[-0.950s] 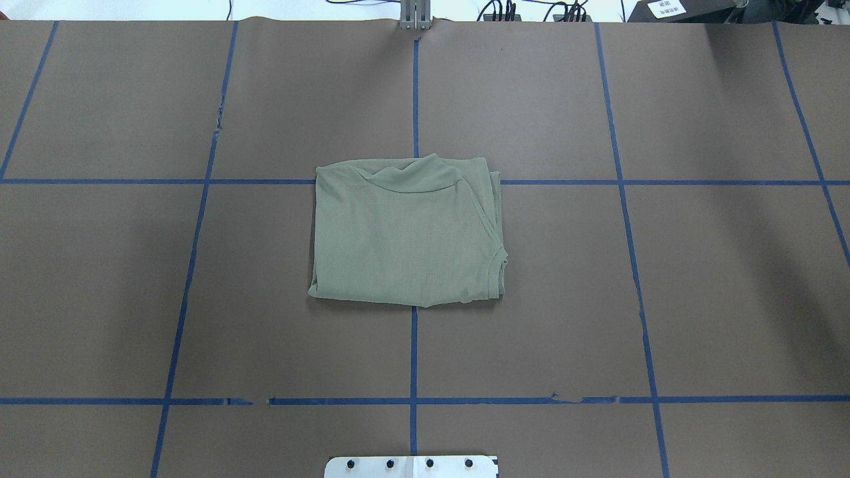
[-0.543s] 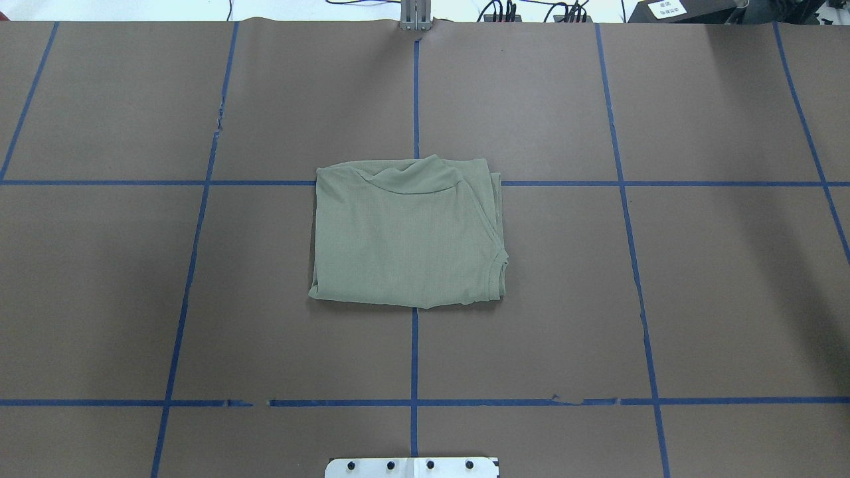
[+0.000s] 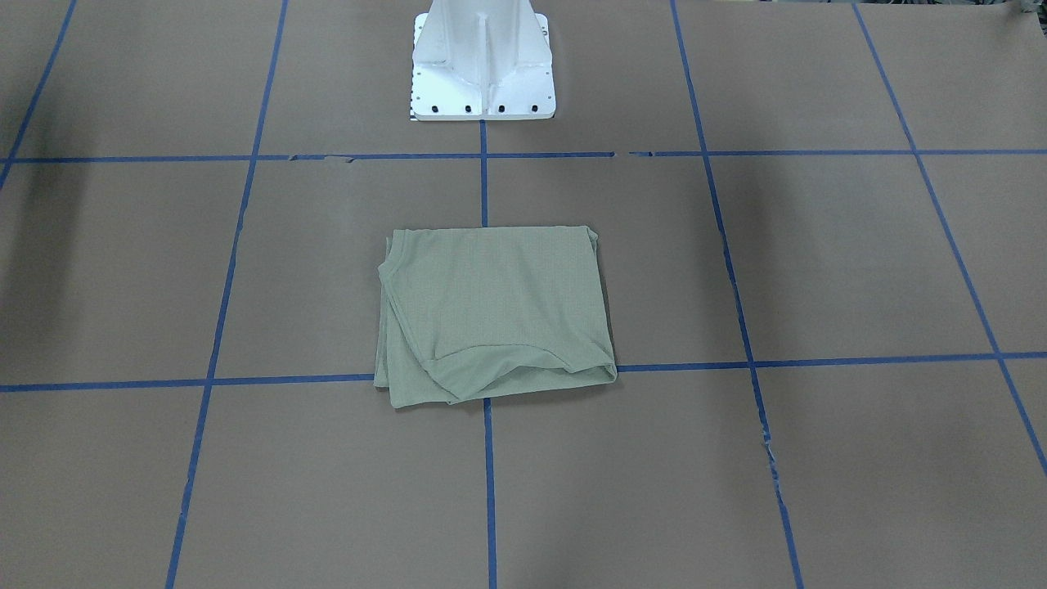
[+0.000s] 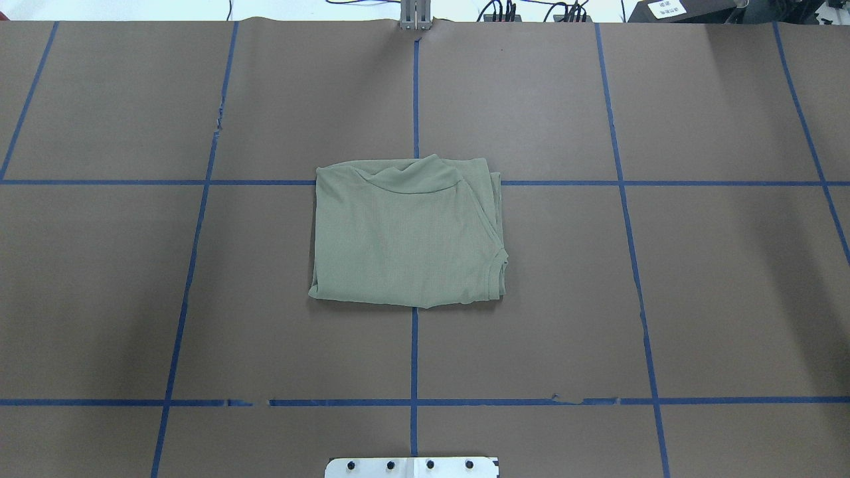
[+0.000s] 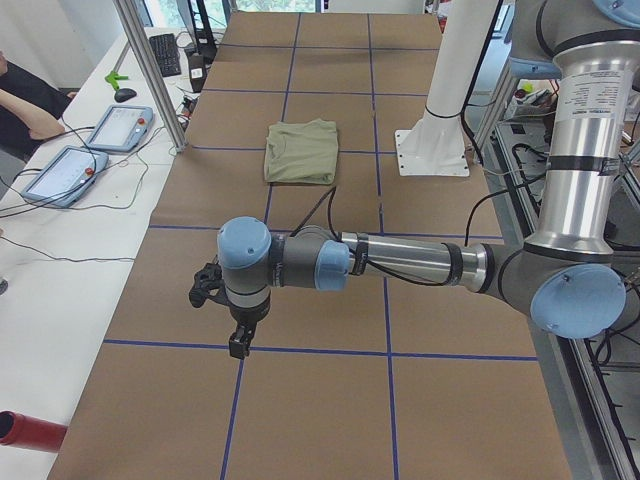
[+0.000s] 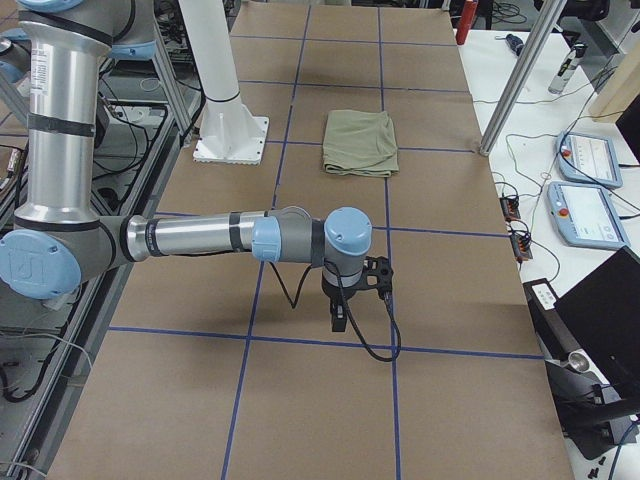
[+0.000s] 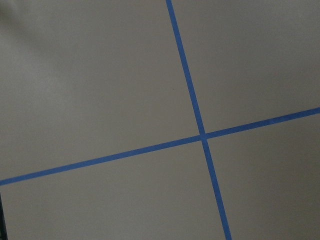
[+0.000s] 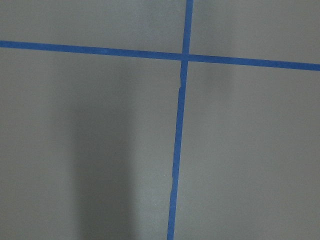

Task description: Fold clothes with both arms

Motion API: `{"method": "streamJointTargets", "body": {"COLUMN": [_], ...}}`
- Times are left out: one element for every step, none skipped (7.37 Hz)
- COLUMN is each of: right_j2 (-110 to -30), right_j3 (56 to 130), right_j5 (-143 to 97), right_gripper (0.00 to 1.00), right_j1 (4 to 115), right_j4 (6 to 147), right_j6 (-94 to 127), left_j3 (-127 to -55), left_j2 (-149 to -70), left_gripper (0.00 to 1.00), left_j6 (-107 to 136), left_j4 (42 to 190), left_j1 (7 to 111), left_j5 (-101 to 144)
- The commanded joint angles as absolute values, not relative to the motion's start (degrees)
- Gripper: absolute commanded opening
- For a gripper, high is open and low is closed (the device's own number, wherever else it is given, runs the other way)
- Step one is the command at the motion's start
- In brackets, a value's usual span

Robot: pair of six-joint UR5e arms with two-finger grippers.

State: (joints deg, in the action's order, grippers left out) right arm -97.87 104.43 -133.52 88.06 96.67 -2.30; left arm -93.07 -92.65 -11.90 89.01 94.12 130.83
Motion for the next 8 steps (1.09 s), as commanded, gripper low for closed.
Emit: {"method": "streamJointTargets", "body": {"right_j2": [-98.0, -97.9, -97.7, -97.7, -97.7, -97.7, -97.7, -97.7], "right_j3": [104.5, 104.5, 104.5, 104.6, 104.7, 104.7, 104.6, 104.7], "right_j5": [-133.5, -133.5, -133.5, -133.6, -133.7, -133.7, -133.7, -133.7], "right_gripper": [1.0, 1.0, 1.0, 1.0, 1.0, 1.0, 1.0, 1.0], "right_j1": [88.1, 88.1, 88.0, 88.0, 88.0, 88.0, 88.0, 88.0], "right_j4": [96.7, 96.7, 96.7, 96.7, 96.7, 96.7, 96.7, 96.6], "right_j6": [-2.3, -2.2, -2.2, -2.2, -2.1, -2.1, -2.2, -2.2], "left_j3": [-93.3, -93.4, -95.5, -97.5, -98.1, -98.2, -98.3, -98.3], "left_j2": [-92.1, -91.8, -91.7, -91.8, -91.0, -91.0, -91.0, -91.1], "left_gripper": [1.0, 1.0, 1.0, 1.0, 1.0, 1.0, 1.0, 1.0], "left_j6": [-11.9, -11.9, -11.9, -11.9, -12.0, -12.0, -12.0, -12.0], "left_j4": [87.7, 86.0, 85.1, 85.2, 85.5, 85.6, 85.6, 85.6], "left_j1": [94.1, 94.1, 94.1, 94.0, 93.9, 93.9, 93.9, 93.9], "left_j5": [130.5, 131.0, 132.2, 131.8, 131.7, 132.0, 131.8, 131.7]}}
